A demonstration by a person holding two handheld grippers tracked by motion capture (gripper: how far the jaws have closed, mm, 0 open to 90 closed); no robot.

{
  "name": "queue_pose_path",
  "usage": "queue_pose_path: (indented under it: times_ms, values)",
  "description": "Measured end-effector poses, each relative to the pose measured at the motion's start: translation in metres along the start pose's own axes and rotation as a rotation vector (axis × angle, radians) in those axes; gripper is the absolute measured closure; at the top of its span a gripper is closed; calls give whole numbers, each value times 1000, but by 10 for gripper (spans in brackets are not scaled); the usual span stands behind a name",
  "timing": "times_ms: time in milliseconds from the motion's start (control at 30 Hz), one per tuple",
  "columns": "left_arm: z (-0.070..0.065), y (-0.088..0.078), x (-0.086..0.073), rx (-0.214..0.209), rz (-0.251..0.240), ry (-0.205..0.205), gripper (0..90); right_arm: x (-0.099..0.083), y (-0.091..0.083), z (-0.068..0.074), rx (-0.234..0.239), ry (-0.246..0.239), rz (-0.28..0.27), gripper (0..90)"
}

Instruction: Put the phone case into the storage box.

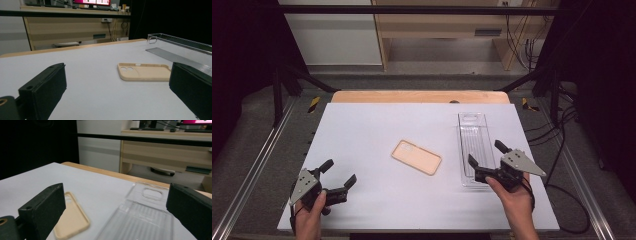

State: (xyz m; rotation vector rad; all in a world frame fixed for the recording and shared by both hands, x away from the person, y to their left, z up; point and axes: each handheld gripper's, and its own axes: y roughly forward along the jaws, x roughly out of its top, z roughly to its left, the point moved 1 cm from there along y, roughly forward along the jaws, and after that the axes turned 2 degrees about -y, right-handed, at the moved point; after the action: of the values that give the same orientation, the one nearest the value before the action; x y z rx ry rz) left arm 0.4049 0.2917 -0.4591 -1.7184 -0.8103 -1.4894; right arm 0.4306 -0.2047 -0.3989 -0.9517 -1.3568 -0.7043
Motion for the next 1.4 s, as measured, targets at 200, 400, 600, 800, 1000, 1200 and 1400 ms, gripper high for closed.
queue_pose_path:
  times_ms: [200,400,600,800,1000,1200,1400]
  values:
    - [1,0,1,-3,-5,-2,11,25,25,25,30,10,19,39]
    - [-1,0,3,-11,-8,14,11,39,55,47,37,8,52,44]
    - [0,-1,4,-10,-13,15,11,41,83,63,47,20,104,55]
    - [-1,0,4,-15,-13,20,11,29,113,79,37,70,191,75]
    - [0,0,4,-17,-15,21,11,13,132,95,25,51,273,123]
    - [-1,1,5,-19,-19,17,11,-1,142,106,34,48,319,239]
    - [0,0,5,-18,-20,17,11,-13,149,119,76,13,341,533]
